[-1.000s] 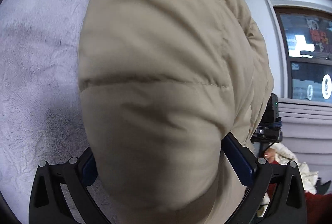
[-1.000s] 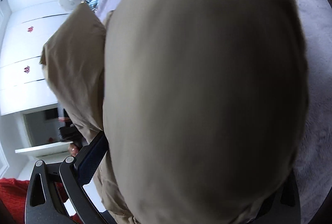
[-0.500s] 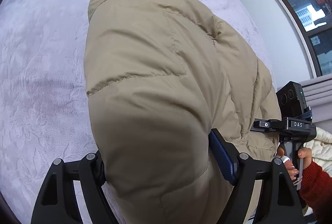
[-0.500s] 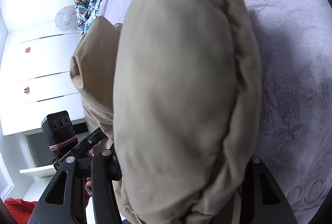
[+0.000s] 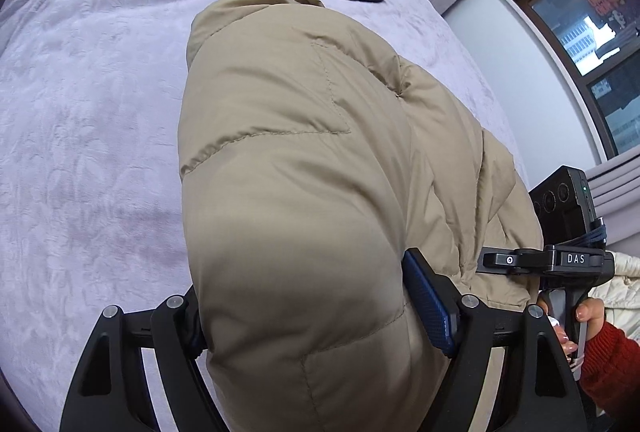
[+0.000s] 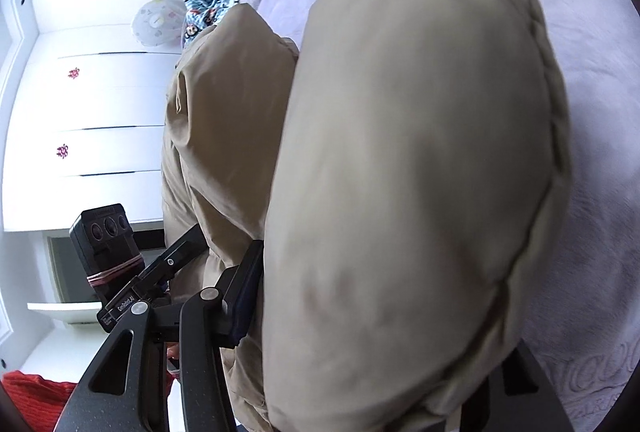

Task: Fold large clothes
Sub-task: 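Lift the jacket bundle with both tools and fold it over onto itself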

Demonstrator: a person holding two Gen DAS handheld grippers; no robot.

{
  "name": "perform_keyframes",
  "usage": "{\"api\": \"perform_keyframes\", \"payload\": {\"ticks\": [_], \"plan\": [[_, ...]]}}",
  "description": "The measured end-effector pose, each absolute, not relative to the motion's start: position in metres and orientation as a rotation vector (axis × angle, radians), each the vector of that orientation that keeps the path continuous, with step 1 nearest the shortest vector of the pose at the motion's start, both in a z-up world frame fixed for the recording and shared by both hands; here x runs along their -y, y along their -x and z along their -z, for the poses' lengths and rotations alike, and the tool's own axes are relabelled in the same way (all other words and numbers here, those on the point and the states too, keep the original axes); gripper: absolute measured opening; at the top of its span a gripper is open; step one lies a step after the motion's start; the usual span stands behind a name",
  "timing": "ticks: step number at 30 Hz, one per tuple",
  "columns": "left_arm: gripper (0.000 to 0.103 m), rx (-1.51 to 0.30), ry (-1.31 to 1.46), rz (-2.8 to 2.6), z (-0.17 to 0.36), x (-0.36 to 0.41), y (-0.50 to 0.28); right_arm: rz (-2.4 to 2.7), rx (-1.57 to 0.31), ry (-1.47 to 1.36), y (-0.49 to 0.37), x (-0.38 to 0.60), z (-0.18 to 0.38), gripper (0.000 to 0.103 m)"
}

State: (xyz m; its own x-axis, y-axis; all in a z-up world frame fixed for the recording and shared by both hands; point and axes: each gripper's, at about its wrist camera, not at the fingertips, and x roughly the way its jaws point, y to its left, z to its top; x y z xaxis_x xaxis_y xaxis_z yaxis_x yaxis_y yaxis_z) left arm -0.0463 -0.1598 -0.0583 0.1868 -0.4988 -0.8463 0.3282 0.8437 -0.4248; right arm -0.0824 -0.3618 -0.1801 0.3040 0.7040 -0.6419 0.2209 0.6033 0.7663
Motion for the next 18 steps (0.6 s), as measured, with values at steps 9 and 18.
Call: {"api": "perform_keyframes", "payload": {"ticks": [9, 18], "plan": [[0.082, -1.221, 0.160, 0.553, 0.056, 0.023, -0.012, -0.389, -1.223, -0.848, 0.051, 0.264, 0.174, 0.054], [0.082, -1.195, 0.124, 0.427, 0.077, -0.106, -0.094, -0.431, -1.223, -0.811, -0.022, 0.144, 0.190, 0.054]]}}
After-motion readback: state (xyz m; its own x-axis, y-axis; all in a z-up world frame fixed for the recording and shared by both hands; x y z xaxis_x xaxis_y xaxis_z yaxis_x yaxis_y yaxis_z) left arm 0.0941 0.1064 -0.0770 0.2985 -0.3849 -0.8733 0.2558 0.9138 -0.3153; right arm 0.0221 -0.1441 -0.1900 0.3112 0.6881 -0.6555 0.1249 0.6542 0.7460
